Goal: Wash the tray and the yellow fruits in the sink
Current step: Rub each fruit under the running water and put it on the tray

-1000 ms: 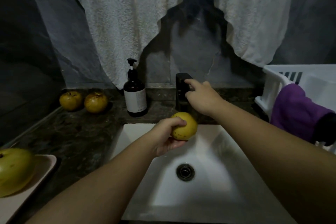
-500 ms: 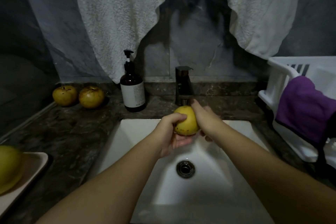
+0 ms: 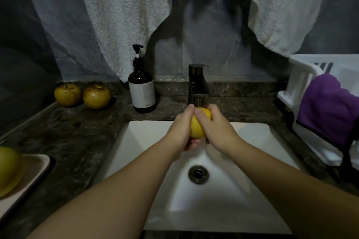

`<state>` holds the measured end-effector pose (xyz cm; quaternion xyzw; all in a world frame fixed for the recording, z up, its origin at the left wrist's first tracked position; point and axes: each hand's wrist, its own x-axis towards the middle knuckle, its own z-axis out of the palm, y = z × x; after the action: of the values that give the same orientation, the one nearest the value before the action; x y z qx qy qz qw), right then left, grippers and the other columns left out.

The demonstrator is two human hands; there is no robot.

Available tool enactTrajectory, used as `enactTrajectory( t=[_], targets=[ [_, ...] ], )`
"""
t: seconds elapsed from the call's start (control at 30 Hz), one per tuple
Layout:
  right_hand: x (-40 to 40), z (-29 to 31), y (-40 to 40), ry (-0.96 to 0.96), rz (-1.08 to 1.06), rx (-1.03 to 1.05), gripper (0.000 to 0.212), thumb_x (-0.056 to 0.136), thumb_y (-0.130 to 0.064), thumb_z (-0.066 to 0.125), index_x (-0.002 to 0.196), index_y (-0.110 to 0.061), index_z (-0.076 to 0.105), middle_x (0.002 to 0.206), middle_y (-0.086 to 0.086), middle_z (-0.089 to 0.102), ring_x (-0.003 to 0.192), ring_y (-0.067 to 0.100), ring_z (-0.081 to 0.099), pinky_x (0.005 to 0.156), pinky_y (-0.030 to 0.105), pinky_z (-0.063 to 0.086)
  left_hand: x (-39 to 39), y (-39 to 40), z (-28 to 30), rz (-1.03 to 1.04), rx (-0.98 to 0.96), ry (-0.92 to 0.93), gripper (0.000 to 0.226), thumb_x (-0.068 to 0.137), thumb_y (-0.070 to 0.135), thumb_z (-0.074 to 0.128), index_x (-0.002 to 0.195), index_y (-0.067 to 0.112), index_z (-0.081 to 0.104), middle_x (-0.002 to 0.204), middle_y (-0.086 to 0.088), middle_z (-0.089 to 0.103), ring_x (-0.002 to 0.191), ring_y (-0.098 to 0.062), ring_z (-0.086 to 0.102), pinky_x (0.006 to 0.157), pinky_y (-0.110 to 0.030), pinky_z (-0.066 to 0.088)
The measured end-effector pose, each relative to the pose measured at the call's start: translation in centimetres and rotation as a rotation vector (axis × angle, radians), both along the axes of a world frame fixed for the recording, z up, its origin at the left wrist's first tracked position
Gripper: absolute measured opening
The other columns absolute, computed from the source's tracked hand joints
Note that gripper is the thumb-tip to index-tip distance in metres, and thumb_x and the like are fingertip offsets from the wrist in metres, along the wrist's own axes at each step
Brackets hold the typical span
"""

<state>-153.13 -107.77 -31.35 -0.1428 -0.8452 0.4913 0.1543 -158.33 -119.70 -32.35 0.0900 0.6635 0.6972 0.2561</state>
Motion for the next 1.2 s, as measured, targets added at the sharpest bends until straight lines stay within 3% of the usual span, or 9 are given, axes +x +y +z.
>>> enactTrajectory(
  t=[0.13, 0.27, 0.4, 0.5, 0.63, 0.77, 0.87, 1.0, 1.2],
  targets=[
    [-0.26, 0.15, 0.16, -0.107, -0.030, -0.258, 0.046, 0.098, -0.071, 0.034, 0.121, -0.035, 0.049, 0.095, 0.007, 0.064, 0.065, 0.018, 0.062, 0.047, 0.026, 0.043, -0.34, 0.31, -0.27, 0.047, -0.044, 0.144, 0.053, 0.087, 0.078, 0.052, 0.117, 0.034, 0.056, 0.095, -0.006, 0.069, 0.066, -0.022, 0.068, 0.054, -0.030, 0.052],
    [-0.27, -0.25, 0.48, 0.037, -0.045, -0.065, 0.040, 0.098, -0.067, 0.042, 0.120, -0.035, 0.050, 0.106, 0.001, 0.063, 0.086, 0.017, 0.064, 0.061, 0.031, 0.050, 0.03, 0.15, 0.07, 0.007, -0.007, 0.020, 0.063, 0.083, 0.080, 0.049, 0.121, 0.030, 0.058, 0.082, -0.007, 0.069, 0.057, -0.019, 0.063, 0.053, -0.027, 0.049],
    [-0.26, -0.09, 0.62, -0.156, -0.058, -0.406, 0.058, 0.094, -0.076, 0.035, 0.117, -0.027, 0.054, 0.076, 0.009, 0.067, 0.051, 0.016, 0.060, 0.042, 0.022, 0.042, 0.08, 0.40, 0.02, 0.040, -0.072, 0.198, 0.067, 0.076, 0.081, 0.050, 0.123, 0.035, 0.053, 0.101, -0.008, 0.069, 0.067, -0.023, 0.068, 0.052, -0.030, 0.050],
    [-0.05, -0.11, 0.54, 0.011, -0.075, -0.158, 0.040, 0.099, -0.067, 0.040, 0.120, -0.034, 0.050, 0.100, 0.002, 0.064, 0.073, 0.016, 0.066, 0.055, 0.032, 0.054, 0.36, 0.05, 0.30, -0.034, -0.046, -0.002, 0.071, 0.078, 0.086, 0.047, 0.110, 0.024, 0.061, 0.074, -0.009, 0.069, 0.052, -0.018, 0.059, 0.050, -0.026, 0.045],
    [0.01, 0.08, 0.51, -0.168, -0.080, -0.405, 0.061, 0.094, -0.078, 0.034, 0.115, -0.025, 0.056, 0.078, 0.009, 0.064, 0.049, 0.016, 0.061, 0.040, 0.022, 0.041, -0.01, 0.18, -0.03, 0.037, -0.107, 0.172, 0.060, 0.078, 0.081, 0.051, 0.115, 0.035, 0.057, 0.100, -0.006, 0.070, 0.075, -0.022, 0.069, 0.063, -0.037, 0.056],
    [0.08, -0.13, 0.47, 0.012, -0.089, -0.167, 0.047, 0.098, -0.070, 0.039, 0.120, -0.031, 0.054, 0.101, 0.004, 0.066, 0.078, 0.017, 0.069, 0.059, 0.032, 0.054, 0.33, -0.13, 0.24, -0.035, -0.070, 0.069, 0.072, 0.069, 0.083, 0.055, 0.119, 0.031, 0.060, 0.079, -0.003, 0.071, 0.060, -0.018, 0.065, 0.055, -0.028, 0.051],
    [0.08, 0.45, 0.37, -0.151, -0.045, -0.397, 0.054, 0.093, -0.078, 0.038, 0.115, -0.032, 0.056, 0.082, 0.007, 0.067, 0.054, 0.016, 0.064, 0.044, 0.024, 0.044, 0.00, 0.21, -0.17, 0.019, -0.094, 0.175, 0.065, 0.071, 0.081, 0.058, 0.117, 0.035, 0.054, 0.102, -0.008, 0.069, 0.072, -0.021, 0.068, 0.062, -0.033, 0.054],
    [0.37, 0.19, 0.45, -0.047, -0.049, -0.105, 0.049, 0.092, -0.076, 0.043, 0.117, -0.035, 0.055, 0.102, 0.003, 0.064, 0.081, 0.019, 0.065, 0.055, 0.030, 0.050, 0.11, -0.05, -0.24, -0.034, -0.101, 0.012, 0.065, 0.091, 0.081, 0.046, 0.124, 0.026, 0.056, 0.079, -0.010, 0.069, 0.055, -0.020, 0.064, 0.051, -0.026, 0.049],
    [0.40, 0.22, 0.67, -0.050, -0.050, -0.129, 0.046, 0.094, -0.073, 0.042, 0.112, -0.032, 0.053, 0.095, 0.004, 0.064, 0.072, 0.019, 0.065, 0.053, 0.034, 0.052, 0.26, 0.13, 0.10, -0.017, -0.104, 0.100, 0.059, 0.098, 0.076, 0.038, 0.118, 0.025, 0.058, 0.079, -0.006, 0.066, 0.057, -0.020, 0.060, 0.052, -0.028, 0.048]
  ],
)
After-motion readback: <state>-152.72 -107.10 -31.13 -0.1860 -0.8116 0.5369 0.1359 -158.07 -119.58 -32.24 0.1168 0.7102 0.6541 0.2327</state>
